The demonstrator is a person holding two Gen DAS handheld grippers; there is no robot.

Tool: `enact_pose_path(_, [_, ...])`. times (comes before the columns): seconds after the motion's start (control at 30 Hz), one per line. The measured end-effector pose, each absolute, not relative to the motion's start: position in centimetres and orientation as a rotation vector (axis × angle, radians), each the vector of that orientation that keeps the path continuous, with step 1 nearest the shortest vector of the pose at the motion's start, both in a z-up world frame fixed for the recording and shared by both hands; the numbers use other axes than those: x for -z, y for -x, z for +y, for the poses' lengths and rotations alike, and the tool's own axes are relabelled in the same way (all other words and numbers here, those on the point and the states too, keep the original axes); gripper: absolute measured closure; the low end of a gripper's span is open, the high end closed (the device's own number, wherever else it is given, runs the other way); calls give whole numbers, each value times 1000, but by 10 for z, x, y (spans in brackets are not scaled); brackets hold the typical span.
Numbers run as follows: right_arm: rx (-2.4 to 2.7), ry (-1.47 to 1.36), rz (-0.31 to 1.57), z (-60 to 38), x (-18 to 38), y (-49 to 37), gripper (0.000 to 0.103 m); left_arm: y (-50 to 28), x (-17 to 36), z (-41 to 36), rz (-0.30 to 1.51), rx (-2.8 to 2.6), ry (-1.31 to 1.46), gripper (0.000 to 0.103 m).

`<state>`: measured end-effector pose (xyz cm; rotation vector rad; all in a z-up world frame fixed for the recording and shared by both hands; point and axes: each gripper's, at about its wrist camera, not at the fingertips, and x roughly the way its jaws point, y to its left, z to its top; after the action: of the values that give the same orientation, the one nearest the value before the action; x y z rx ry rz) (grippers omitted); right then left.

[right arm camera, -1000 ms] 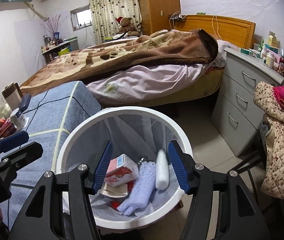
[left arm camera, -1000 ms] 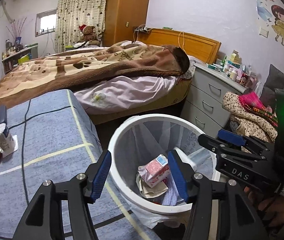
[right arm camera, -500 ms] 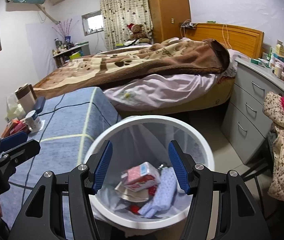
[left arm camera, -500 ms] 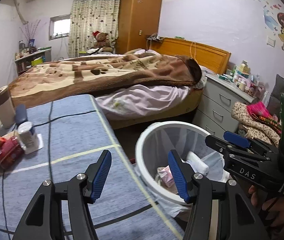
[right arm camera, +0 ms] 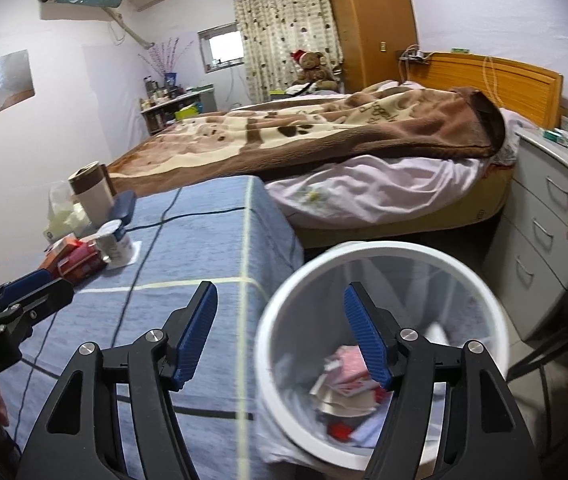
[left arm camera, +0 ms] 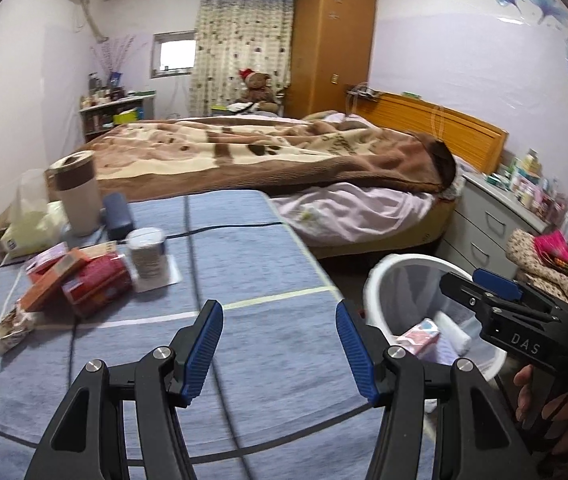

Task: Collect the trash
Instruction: 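Move both grippers back over the bed toward the remaining trash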

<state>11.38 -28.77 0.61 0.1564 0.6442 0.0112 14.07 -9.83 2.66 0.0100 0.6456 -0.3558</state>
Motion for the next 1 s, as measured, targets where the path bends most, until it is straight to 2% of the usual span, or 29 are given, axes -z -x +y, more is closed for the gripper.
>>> enact_pose_path(0.23, [-83, -127, 630, -256, -9, -126, 35, -149, -23, -50, 647, 278, 24, 44])
enact_pose_path(0.4, [-130, -111, 626, -233, -9, -136, 34, -157, -20, -14, 654, 219, 28, 41])
enact_pose_path(0.57, [-174, -101, 636, -212, -6, -149, 30, -168, -15, 24, 663, 161, 30, 40])
enact_pose_path(1.0, [-290, -81, 687, -152, 3, -197, 30, -215, 3, 97, 709, 64, 12, 40])
